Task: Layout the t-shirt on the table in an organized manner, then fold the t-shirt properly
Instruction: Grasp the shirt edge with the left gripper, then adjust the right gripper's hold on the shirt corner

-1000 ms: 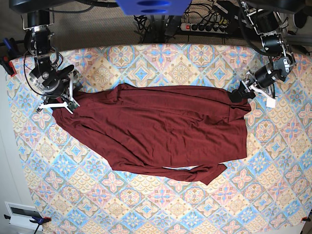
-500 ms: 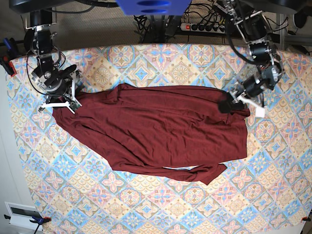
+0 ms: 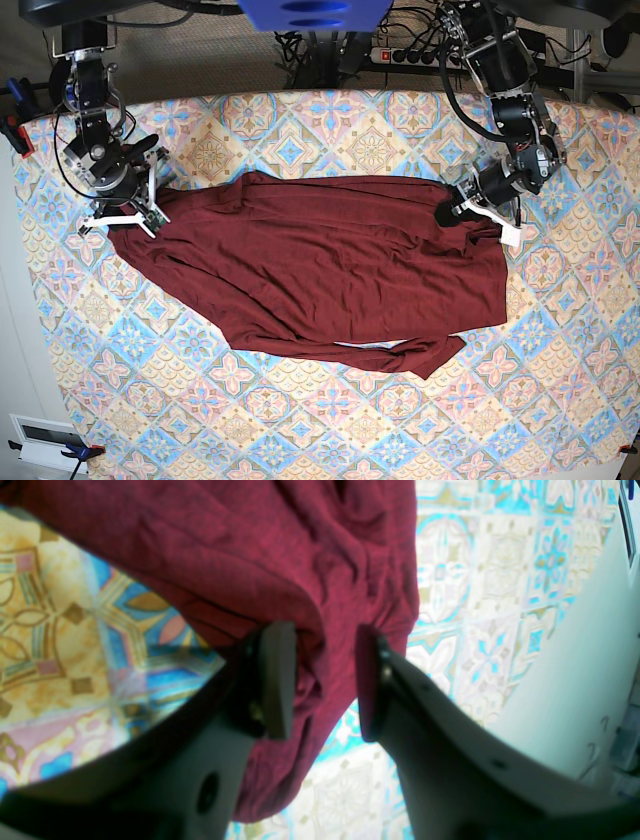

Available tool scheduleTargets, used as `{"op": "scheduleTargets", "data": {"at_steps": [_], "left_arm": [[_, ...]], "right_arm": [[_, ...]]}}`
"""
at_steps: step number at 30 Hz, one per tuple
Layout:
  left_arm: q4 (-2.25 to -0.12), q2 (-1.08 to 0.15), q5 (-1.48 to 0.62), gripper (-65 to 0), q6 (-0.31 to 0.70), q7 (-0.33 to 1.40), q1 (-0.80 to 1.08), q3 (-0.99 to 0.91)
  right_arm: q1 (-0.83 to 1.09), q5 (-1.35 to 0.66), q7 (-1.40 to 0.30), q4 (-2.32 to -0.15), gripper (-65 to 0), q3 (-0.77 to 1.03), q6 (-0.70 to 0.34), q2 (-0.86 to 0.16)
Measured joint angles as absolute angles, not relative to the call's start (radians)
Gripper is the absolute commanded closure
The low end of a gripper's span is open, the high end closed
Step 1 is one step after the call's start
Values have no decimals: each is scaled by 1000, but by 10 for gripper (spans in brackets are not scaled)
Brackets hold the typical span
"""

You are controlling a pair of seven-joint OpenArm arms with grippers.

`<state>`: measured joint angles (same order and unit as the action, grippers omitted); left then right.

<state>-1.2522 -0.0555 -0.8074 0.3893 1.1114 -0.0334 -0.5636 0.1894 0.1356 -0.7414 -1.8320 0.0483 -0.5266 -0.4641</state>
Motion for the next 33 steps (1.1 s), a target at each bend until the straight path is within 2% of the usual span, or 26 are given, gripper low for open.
{"op": "scheduleTargets", "data": {"at_steps": [9,16,22,28,33], "left_arm": [[-1256,-93,-820,0,385,1120,-32,-564],[-1251,-153,-908,0,384,1141,-22,-562],[-1251,-155,-913,0,382,1152,-20,-562],[-1251,-155,-907,0,384,1145,-22,-561],[-1251,-155,-905,0,379,1150,-25,-561]], "right_arm": [[226,131,-742,-1825,-191,235,-530,-420],[240,143,-757,-1689,-193,345,-527,-414],[242,126,-745,-1873,-194,324,-532,-416],[393,133,-782,-1871,-194,265,-553,-405],[439,128,-711,-1929,-194,209,-539,-416]]}}
